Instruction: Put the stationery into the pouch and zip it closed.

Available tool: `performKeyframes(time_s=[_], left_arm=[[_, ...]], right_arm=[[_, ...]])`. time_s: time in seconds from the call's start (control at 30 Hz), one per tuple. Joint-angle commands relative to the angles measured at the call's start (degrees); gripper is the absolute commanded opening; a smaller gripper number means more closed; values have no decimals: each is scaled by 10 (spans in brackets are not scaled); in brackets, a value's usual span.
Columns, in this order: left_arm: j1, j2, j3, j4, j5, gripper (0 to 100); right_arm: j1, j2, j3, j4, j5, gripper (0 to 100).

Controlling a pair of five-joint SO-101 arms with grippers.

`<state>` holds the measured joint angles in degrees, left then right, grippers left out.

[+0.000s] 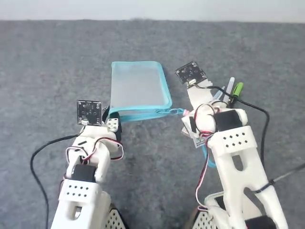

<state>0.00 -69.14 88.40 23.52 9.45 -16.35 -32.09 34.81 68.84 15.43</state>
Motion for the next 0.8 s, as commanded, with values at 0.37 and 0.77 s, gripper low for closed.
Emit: performKeyframes(time_s=[0.37, 0.77], left_arm=[[-10, 6, -36, -20, -4, 11], [-10, 6, -36, -20, -4, 11]], right_arm=[[51, 84, -89, 4, 4, 6], [68, 111, -108, 4, 4, 6]])
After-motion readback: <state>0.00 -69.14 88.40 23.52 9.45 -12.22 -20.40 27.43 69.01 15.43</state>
